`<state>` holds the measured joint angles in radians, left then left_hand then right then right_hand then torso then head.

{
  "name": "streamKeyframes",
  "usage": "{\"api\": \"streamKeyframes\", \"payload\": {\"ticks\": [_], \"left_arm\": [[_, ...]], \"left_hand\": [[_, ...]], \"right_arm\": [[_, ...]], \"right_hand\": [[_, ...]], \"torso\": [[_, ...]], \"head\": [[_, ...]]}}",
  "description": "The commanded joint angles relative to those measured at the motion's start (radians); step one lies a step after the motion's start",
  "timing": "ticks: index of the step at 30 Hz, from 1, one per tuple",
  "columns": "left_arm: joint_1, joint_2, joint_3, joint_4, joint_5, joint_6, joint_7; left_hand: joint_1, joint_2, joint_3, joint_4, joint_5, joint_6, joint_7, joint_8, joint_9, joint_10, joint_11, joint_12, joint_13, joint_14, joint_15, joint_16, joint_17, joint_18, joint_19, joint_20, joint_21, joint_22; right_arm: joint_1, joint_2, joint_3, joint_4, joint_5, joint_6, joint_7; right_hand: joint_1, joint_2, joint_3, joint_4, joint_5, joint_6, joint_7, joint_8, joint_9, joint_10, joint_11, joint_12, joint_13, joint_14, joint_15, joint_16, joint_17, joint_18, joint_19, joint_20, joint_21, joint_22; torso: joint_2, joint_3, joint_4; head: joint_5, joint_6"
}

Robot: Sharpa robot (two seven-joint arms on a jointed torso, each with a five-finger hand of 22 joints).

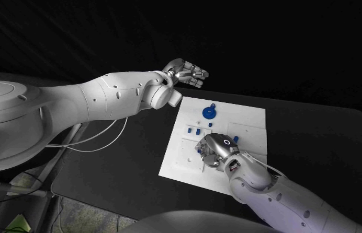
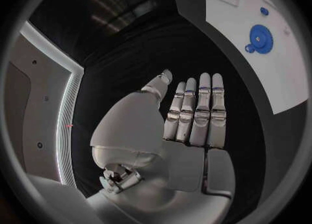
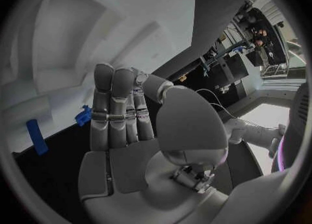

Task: Assemble the parts on the task board

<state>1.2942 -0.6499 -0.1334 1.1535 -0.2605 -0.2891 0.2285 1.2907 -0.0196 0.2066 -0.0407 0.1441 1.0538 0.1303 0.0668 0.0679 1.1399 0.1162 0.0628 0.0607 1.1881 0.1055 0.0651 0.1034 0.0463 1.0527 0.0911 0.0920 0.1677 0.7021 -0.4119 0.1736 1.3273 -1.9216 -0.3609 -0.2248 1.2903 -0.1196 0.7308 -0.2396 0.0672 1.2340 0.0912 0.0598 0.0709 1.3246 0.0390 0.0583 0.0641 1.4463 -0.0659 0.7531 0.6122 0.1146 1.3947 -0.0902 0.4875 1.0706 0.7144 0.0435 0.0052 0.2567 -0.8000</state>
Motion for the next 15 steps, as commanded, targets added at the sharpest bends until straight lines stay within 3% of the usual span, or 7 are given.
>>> {"api": "streamKeyframes", "payload": {"ticks": [1,2,6,11,12,15], "left_arm": [[0.001,0.001,0.001,0.002,0.005,0.013,0.003],[0.001,0.001,0.001,0.002,0.005,0.012,0.003],[0.001,-0.001,0.001,0.002,0.005,0.01,0.002],[0.001,-0.002,0.001,0.001,0.005,0.008,-0.001],[0.001,-0.002,0.001,0.0,0.005,0.007,-0.002],[0.001,-0.003,0.001,-0.002,0.005,0.007,-0.002]], "left_hand": [[-0.003,0.001,-0.002,0.005,-0.004,0.001,0.001,-0.002,-0.001,0.003,0.004,-0.003,-0.001,0.0,0.002,-0.002,0.0,0.004,0.002,0.0,0.007,-0.004],[-0.003,0.001,-0.002,0.005,-0.004,0.0,0.001,-0.002,-0.001,0.002,0.004,-0.003,-0.001,-0.001,0.002,-0.002,0.0,0.004,0.002,0.0,0.007,-0.006],[-0.003,0.001,-0.002,0.005,-0.004,0.0,0.001,-0.002,-0.001,0.0,0.005,-0.003,-0.001,-0.001,0.003,-0.002,0.0,0.004,0.002,0.0,0.008,-0.007],[-0.001,0.0,-0.003,0.003,-0.004,-0.002,0.002,-0.002,-0.001,-0.001,0.005,-0.003,-0.001,-0.001,0.002,-0.002,0.0,0.005,0.002,0.0,0.008,-0.008],[-0.001,0.0,-0.003,0.003,-0.004,-0.002,0.002,-0.002,-0.001,-0.001,0.005,-0.003,-0.001,-0.001,0.002,-0.002,0.0,0.005,0.002,0.0,0.008,-0.008],[-0.001,0.0,-0.003,0.003,-0.004,-0.002,0.002,-0.002,-0.001,-0.001,0.005,-0.003,-0.001,-0.001,0.002,-0.002,0.0,0.005,0.002,0.0,0.008,-0.008]], "right_arm": [[-0.004,-0.001,-0.005,-0.006,0.037,0.048,-0.008],[-0.004,-0.001,-0.005,-0.006,0.047,0.046,-0.007],[-0.003,-0.004,-0.005,-0.002,0.073,0.024,0.0],[-0.003,-0.01,-0.005,0.01,0.084,-0.009,0.0],[-0.003,-0.013,-0.005,0.014,0.085,-0.018,-0.001],[-0.003,-0.02,-0.005,0.024,0.087,-0.037,-0.003]], "right_hand": [[-0.02,-0.015,0.002,0.003,0.051,-0.047,0.014,0.002,-0.007,-0.044,0.014,0.001,-0.004,0.002,0.011,-0.001,-0.002,0.024,-0.001,0.008,-0.007,0.004],[-0.033,-0.032,-0.007,0.005,0.102,-0.11,0.028,0.002,-0.008,-0.086,0.027,0.001,-0.005,0.003,0.018,0.0,-0.003,0.029,0.001,0.012,-0.009,0.004],[-0.045,-0.063,-0.052,0.0,0.136,-0.145,0.037,0.002,-0.008,-0.189,0.051,0.002,-0.005,-0.002,0.034,0.0,-0.009,0.054,0.0,0.032,-0.023,0.0],[-0.014,-0.071,-0.175,-0.027,0.16,-0.214,0.037,0.004,-0.007,-0.224,0.058,0.002,-0.005,0.001,0.042,0.002,-0.024,0.072,0.022,0.048,-0.054,-0.021],[0.0,-0.059,-0.237,-0.03,0.167,-0.224,0.041,0.003,-0.008,-0.245,0.065,0.007,-0.005,0.001,0.043,0.001,-0.03,0.071,0.031,0.049,-0.072,-0.034],[0.011,-0.052,-0.285,-0.034,0.182,-0.216,0.046,0.003,-0.008,-0.257,0.065,0.007,-0.006,0.0,0.045,0.0,-0.038,0.07,0.041,0.05,-0.09,-0.043]], "torso": [[0.0,0.0008,-0.0007],[-0.001,0.0011,-0.0004],[-0.001,0.0021,-0.0009],[0.0,0.0027,-0.0006],[0.0,0.0028,-0.0011],[-0.001,0.0028,-0.0018]], "head": [[-0.001,0.0],[-0.002,0.001],[-0.003,0.001],[-0.003,0.0],[-0.004,0.0],[-0.005,0.001]]}}
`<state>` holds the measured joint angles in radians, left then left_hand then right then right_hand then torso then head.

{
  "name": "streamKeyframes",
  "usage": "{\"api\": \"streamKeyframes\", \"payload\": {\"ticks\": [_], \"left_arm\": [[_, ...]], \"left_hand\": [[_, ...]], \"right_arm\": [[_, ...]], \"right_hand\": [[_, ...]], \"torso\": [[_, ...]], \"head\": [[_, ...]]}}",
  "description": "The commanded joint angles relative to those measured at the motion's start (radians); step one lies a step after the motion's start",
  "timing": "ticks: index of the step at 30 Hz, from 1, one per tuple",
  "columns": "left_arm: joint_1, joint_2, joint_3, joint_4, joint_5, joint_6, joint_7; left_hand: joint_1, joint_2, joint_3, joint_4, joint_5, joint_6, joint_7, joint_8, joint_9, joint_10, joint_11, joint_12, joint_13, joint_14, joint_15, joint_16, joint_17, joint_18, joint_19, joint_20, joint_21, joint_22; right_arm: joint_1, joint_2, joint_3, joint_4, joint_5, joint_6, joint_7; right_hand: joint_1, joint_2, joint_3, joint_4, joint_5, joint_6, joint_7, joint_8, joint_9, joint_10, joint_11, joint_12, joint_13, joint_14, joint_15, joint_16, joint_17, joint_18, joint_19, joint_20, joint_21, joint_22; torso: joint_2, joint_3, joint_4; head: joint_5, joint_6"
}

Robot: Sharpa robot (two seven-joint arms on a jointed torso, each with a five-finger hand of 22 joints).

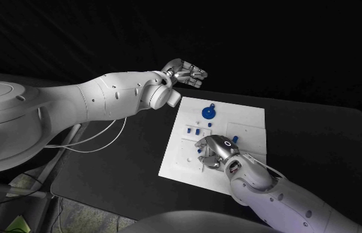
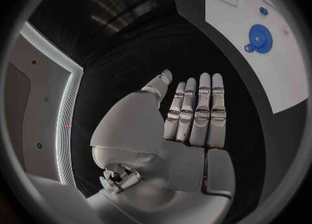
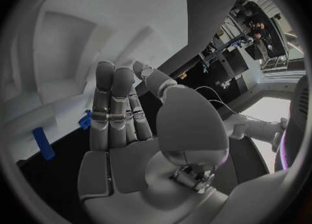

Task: Assemble the parts on the task board

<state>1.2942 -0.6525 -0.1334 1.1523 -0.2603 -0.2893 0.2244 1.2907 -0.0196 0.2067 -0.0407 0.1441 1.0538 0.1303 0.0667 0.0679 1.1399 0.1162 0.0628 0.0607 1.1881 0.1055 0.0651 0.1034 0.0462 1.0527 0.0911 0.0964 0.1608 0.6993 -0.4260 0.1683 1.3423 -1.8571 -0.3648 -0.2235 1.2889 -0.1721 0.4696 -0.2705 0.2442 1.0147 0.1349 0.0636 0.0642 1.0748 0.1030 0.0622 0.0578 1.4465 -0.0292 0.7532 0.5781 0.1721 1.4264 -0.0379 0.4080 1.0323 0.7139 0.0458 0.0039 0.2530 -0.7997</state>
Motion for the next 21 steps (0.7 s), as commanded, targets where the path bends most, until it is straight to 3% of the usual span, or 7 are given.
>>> {"api": "streamKeyframes", "payload": {"ticks": [1,7,11,16,17,18,21], "left_arm": [[0.001,0.0,0.001,-0.001,0.005,0.007,0.002],[0.001,-0.002,0.001,-0.003,0.005,0.008,0.002],[0.001,-0.003,0.001,-0.004,0.005,0.009,0.005],[0.001,-0.008,0.001,-0.004,0.005,0.01,0.011],[0.001,-0.011,0.001,-0.004,0.005,0.009,0.013],[0.001,-0.011,0.001,-0.004,0.005,0.009,0.013],[0.001,-0.016,0.001,-0.004,0.005,0.009,0.016]], "left_hand": [[-0.001,0.0,-0.003,0.003,-0.004,-0.002,0.002,-0.002,-0.001,-0.001,0.005,-0.003,-0.001,-0.001,0.002,-0.002,0.0,0.005,0.002,0.0,0.004,-0.001],[-0.001,0.0,-0.003,0.003,-0.004,-0.002,0.002,-0.002,-0.001,-0.001,0.005,-0.003,-0.001,-0.001,0.002,-0.002,0.0,0.005,0.002,0.0,0.004,-0.001],[-0.001,0.0,-0.003,0.003,-0.004,-0.002,0.002,-0.002,-0.001,-0.001,0.005,-0.003,-0.001,-0.001,0.002,-0.002,0.0,0.005,0.002,0.0,0.004,-0.001],[0.0,-0.001,-0.004,0.003,-0.006,-0.001,0.002,-0.002,-0.001,0.0,0.004,-0.003,-0.001,-0.001,0.002,-0.002,0.001,0.005,0.002,0.0,0.005,-0.003],[0.0,-0.001,-0.004,0.003,-0.006,-0.001,0.002,-0.002,-0.001,0.0,0.004,-0.003,-0.001,-0.001,0.002,-0.002,0.001,0.005,0.002,0.0,0.005,-0.003],[0.0,-0.001,-0.004,0.003,-0.006,-0.001,0.002,-0.002,-0.001,0.0,0.004,-0.003,-0.001,-0.001,0.002,-0.002,0.001,0.005,0.002,0.0,0.005,-0.003],[0.001,0.0,-0.004,0.003,-0.005,-0.001,0.001,-0.002,-0.001,0.001,0.004,-0.003,-0.001,0.0,0.002,-0.002,0.001,0.005,0.002,0.0,0.006,-0.004]], "right_arm": [[-0.001,-0.008,0.0,0.013,0.023,-0.039,-0.004],[-0.001,-0.033,0.001,0.052,0.033,-0.06,-0.007],[0.0,-0.06,0.015,0.088,0.044,-0.067,-0.008],[0.0,-0.104,0.067,0.147,0.06,-0.057,-0.013],[0.001,-0.121,0.089,0.168,0.066,-0.029,-0.021],[0.001,-0.125,0.094,0.174,0.068,-0.023,-0.023],[0.012,-0.159,0.127,0.211,0.079,0.027,-0.037]], "right_hand": [[0.013,-0.001,-0.025,-0.004,0.008,0.005,0.002,-0.001,-0.001,-0.009,0.001,0.003,0.001,0.0,0.008,0.0,-0.005,0.013,0.009,-0.002,-0.012,-0.004],[0.008,-0.004,-0.018,-0.002,0.027,0.011,0.003,-0.001,-0.001,-0.003,0.001,0.004,0.001,0.0,0.007,0.002,-0.007,0.012,0.012,-0.004,-0.016,0.002],[0.002,-0.003,-0.033,0.008,0.032,0.016,0.01,-0.001,-0.001,0.0,0.002,0.003,0.001,0.001,0.009,0.007,-0.006,0.013,0.017,-0.001,-0.024,0.0],[-0.002,-0.002,-0.039,0.014,0.03,0.022,0.009,-0.001,-0.001,0.012,-0.001,0.005,0.001,0.002,0.008,0.012,-0.004,0.011,0.023,-0.002,-0.027,0.001],[-0.006,-0.001,-0.031,0.014,0.031,0.022,0.007,-0.001,-0.001,0.022,-0.002,0.004,0.001,0.002,0.007,0.018,-0.001,0.01,0.025,-0.004,-0.028,0.004],[-0.01,0.0,-0.025,0.015,0.032,0.025,0.007,-0.001,-0.001,0.029,-0.004,0.005,0.001,0.001,0.007,0.021,0.0,0.01,0.026,-0.004,-0.027,0.006],[-0.02,0.002,-0.01,0.018,0.03,0.035,0.004,-0.001,-0.001,0.036,-0.006,0.004,0.001,-0.001,0.006,0.028,0.004,0.007,0.026,-0.005,-0.028,0.014]], "torso": [[0.0,0.0001,0.0],[0.0,0.0001,-0.0002],[0.0,-0.0006,-0.0009],[0.0,-0.0013,-0.0017],[0.0,-0.0016,-0.0033],[-0.001,-0.0012,-0.0033],[-0.001,-0.001,-0.0035]], "head": [[-0.002,0.002],[-0.006,0.005],[-0.016,0.013],[-0.027,0.023],[-0.029,0.027],[-0.031,0.029],[-0.037,0.031]]}}
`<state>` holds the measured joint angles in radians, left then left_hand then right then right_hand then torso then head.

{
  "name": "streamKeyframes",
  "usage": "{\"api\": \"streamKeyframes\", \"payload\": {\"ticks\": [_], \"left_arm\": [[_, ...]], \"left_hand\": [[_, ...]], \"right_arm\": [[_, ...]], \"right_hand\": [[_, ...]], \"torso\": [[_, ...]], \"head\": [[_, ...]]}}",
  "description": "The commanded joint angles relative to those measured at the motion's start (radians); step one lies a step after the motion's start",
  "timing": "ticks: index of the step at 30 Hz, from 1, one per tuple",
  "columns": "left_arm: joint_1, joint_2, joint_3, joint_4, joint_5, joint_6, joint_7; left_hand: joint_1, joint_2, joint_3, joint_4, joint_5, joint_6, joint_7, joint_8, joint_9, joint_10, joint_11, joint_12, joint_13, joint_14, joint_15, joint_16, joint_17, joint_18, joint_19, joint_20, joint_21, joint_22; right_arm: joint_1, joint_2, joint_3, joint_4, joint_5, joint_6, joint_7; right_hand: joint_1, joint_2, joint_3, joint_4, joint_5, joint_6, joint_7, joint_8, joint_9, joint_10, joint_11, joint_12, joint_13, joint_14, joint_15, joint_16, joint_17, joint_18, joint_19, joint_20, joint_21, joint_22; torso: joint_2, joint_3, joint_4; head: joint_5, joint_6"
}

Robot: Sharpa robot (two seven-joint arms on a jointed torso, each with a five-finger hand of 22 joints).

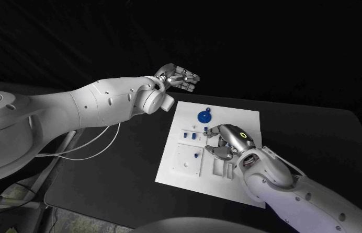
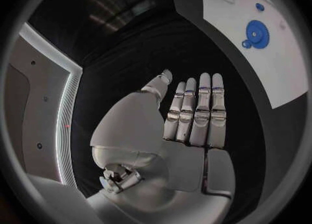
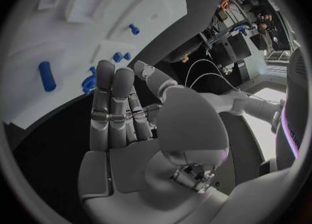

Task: Assemble the parts on the task board

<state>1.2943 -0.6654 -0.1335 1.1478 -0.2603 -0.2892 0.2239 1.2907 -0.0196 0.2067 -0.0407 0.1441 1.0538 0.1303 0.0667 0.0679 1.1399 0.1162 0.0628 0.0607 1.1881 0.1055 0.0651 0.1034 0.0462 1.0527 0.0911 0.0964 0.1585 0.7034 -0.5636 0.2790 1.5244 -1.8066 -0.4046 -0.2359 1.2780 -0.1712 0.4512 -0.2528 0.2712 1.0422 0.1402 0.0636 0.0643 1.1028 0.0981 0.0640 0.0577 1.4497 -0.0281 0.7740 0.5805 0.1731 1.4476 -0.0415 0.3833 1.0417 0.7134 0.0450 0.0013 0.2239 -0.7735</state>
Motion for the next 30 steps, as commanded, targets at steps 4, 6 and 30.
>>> {"api": "streamKeyframes", "payload": {"ticks": [4,6,30], "left_arm": [[0.001,-0.007,0.001,0.001,0.005,0.01,0.019],[0.001,-0.008,0.001,0.001,0.005,0.01,0.02],[0.001,0.017,0.001,-0.016,0.01,0.014,0.026]], "left_hand": [[0.0,-0.001,-0.004,0.002,-0.005,-0.001,0.001,-0.002,-0.001,0.002,0.004,-0.003,-0.001,0.0,0.002,-0.002,0.001,0.005,0.002,0.0,0.006,-0.002],[0.0,-0.002,-0.004,0.002,-0.007,0.0,0.001,-0.002,-0.001,0.002,0.004,-0.003,-0.001,0.0,0.002,-0.002,0.001,0.004,0.002,0.0,0.006,-0.002],[-0.002,0.0,-0.008,0.003,-0.011,-0.001,0.002,-0.002,-0.001,0.002,0.004,-0.003,-0.001,0.001,0.002,-0.002,0.001,0.004,0.002,0.0,0.007,-0.005]], "right_arm": [[0.031,-0.063,0.046,0.053,0.035,0.14,-0.045],[0.043,-0.077,0.052,0.051,0.034,0.172,-0.051],[0.078,-0.092,0.044,-0.059,-0.088,0.33,-0.092]], "right_hand": [[-0.014,-0.001,0.013,0.002,-0.005,0.005,-0.008,-0.001,-0.001,0.012,-0.005,0.001,0.001,-0.006,0.003,0.009,0.002,-0.001,0.004,-0.004,-0.006,0.009],[-0.01,-0.005,-0.003,0.006,-0.012,0.002,-0.01,-0.001,-0.001,0.004,-0.004,0.002,0.001,-0.01,0.004,0.005,-0.001,-0.008,-0.005,-0.003,-0.012,0.01],[0.058,-0.004,-0.144,0.107,-0.132,-0.016,-0.049,-0.001,-0.001,-0.028,-0.003,0.006,0.001,-0.013,0.008,0.0,-0.01,-0.019,0.009,0.001,-0.066,0.003]], "torso": [[-0.002,-0.0005,-0.0038],[-0.002,-0.0015,-0.0037],[-0.001,-0.0014,-0.0033]], "head": [[-0.011,0.009],[-0.013,0.011],[-0.013,0.016]]}}
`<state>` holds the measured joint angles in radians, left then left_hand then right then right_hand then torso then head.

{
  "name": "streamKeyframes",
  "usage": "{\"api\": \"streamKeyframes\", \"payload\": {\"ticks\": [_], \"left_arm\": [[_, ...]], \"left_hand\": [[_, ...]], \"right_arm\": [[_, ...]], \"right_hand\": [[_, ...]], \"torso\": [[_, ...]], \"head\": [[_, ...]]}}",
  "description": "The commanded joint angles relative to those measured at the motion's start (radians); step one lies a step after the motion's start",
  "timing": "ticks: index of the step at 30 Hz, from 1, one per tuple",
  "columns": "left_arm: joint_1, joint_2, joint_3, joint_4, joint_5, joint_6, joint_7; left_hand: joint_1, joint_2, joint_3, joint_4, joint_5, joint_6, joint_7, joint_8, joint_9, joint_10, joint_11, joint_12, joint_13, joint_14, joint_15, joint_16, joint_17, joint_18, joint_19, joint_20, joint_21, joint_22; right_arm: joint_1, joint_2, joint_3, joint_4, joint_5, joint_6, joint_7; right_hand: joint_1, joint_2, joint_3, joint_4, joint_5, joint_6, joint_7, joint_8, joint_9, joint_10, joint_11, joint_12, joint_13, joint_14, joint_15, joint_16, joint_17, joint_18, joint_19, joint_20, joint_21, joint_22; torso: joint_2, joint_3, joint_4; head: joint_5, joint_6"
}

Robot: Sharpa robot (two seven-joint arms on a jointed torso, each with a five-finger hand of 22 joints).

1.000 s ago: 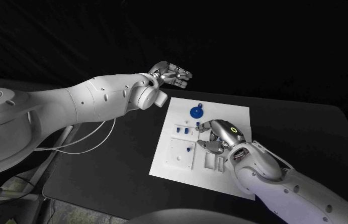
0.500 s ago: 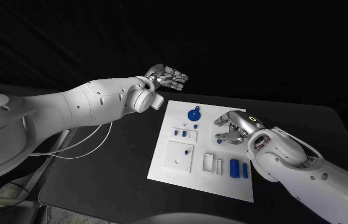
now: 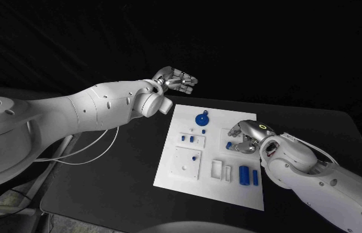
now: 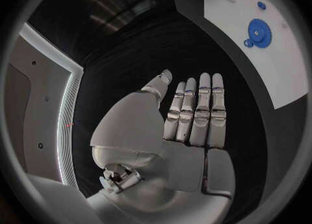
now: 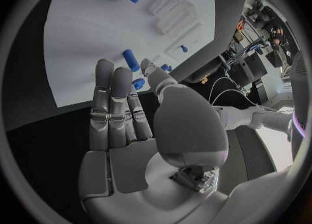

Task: Assemble the parts on the task board

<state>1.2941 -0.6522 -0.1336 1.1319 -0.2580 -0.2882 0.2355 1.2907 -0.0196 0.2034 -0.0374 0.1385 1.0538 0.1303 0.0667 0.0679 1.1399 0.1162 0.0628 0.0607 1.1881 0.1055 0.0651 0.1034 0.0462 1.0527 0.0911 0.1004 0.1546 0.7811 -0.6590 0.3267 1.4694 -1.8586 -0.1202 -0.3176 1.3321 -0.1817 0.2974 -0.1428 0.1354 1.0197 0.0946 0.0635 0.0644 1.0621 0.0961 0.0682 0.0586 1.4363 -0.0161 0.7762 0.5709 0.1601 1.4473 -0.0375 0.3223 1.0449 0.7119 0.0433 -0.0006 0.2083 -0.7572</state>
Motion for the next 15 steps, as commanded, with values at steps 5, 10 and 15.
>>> {"api": "streamKeyframes", "payload": {"ticks": [5,10,15], "left_arm": [[0.001,0.004,0.001,-0.002,0.007,0.014,0.014],[0.001,0.004,0.001,-0.004,0.007,0.015,0.012],[0.001,0.005,0.001,-0.004,0.007,0.017,0.011]], "left_hand": [[-0.002,0.0,-0.005,0.0,-0.006,-0.001,0.002,-0.002,-0.001,0.002,0.004,-0.003,-0.001,0.001,0.002,-0.002,0.001,0.004,0.002,0.0,0.003,-0.001],[-0.001,0.001,-0.006,0.0,-0.006,-0.001,0.001,-0.002,-0.001,0.003,0.004,-0.003,-0.001,0.002,0.001,-0.002,0.002,0.004,0.003,0.0,0.004,-0.002],[-0.001,0.001,-0.006,0.0,-0.006,-0.001,0.001,-0.002,-0.001,0.003,0.004,-0.003,-0.001,0.002,0.001,-0.002,0.002,0.004,0.003,0.0,0.004,-0.002]], "right_arm": [[0.0,0.012,-0.014,-0.009,-0.039,0.02,0.014],[0.0,0.021,-0.022,-0.019,-0.046,0.011,0.021],[0.0,0.027,-0.03,-0.028,-0.049,0.007,0.025]], "right_hand": [[-0.025,0.009,0.068,-0.026,0.029,0.039,0.008,0.0,0.0,0.064,-0.012,0.001,0.0,0.007,-0.011,0.004,0.004,-0.018,0.017,-0.011,0.0,0.009],[-0.053,0.012,0.158,-0.041,-0.008,0.075,0.013,-0.001,-0.001,0.098,-0.019,-0.003,0.0,0.01,-0.01,0.011,0.011,-0.02,0.02,-0.012,0.006,0.023],[-0.065,0.015,0.206,-0.041,-0.035,0.097,0.016,-0.001,-0.001,0.127,-0.025,-0.004,0.0,0.01,-0.014,0.014,0.013,-0.023,0.021,-0.015,0.009,0.032]], "torso": [[0.0,0.0015,-0.0002],[0.0,-0.0001,0.0001],[0.001,-0.0007,-0.0008]], "head": [[0.002,-0.003],[0.001,-0.005],[0.003,-0.006]]}}
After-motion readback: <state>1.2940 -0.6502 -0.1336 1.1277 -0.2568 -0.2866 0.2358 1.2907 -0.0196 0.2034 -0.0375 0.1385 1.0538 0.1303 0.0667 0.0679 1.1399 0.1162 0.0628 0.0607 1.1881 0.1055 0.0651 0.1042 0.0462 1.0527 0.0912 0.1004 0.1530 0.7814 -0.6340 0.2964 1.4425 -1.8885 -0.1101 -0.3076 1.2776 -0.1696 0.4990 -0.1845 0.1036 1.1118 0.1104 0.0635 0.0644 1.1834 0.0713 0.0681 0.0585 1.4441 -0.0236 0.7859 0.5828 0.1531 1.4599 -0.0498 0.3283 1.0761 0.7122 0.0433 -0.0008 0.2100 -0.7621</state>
